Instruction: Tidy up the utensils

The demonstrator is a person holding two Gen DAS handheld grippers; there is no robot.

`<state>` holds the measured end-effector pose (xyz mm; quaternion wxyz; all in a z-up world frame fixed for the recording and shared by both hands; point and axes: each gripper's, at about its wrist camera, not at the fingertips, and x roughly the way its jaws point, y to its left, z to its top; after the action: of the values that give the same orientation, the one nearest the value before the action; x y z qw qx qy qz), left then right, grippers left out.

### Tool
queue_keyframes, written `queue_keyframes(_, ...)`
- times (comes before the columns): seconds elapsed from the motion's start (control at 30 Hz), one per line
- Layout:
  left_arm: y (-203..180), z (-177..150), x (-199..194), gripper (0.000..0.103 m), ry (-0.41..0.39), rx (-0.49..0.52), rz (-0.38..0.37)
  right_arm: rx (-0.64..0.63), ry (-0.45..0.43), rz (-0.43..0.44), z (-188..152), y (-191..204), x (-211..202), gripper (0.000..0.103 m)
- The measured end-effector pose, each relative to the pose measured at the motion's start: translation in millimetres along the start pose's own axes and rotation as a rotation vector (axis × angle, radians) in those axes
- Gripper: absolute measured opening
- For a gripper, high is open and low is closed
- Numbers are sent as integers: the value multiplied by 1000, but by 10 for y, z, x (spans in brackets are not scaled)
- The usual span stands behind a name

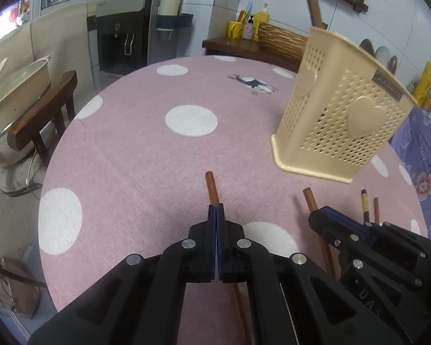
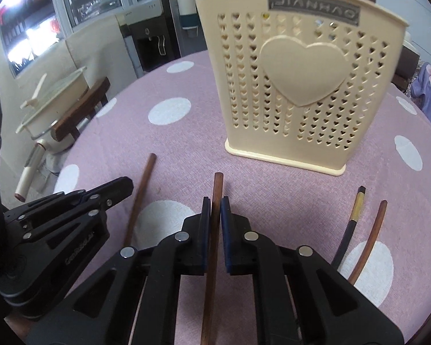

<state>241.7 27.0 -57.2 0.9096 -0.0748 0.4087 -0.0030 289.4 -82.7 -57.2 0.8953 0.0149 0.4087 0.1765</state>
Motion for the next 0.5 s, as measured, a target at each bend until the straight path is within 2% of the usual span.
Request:
queue_keyframes(0.1,-32,27,-46,2,-12,3,-10,24,-30,28,-5,-35,-146,8)
queue_keyframes(0.2,9,25,-69,2,-12,-16,-12,24,-46,20,-6,-50,-222,8)
queue_keyframes(0.33,14,18,-54,3,-11,-14,27,18,-57,5,-29,-66,-269,8)
queue_keyframes(0.4,1,7,-21,17,2,-21,26,28,-53,15,-36,-83,-269,8)
queue_keyframes(0.43,-8,-1,-6,39,3,-21,30,29,-54,13,-33,-85,-265,8)
queue_keyframes(0.47,-9,-9,-1,45,0,-18,32,28,-57,12,-33,-87,-273,8)
queue_keyframes(0.5,-17,-19,16,45,1,-14,35,27,-59,12,-29,-91,-277,8)
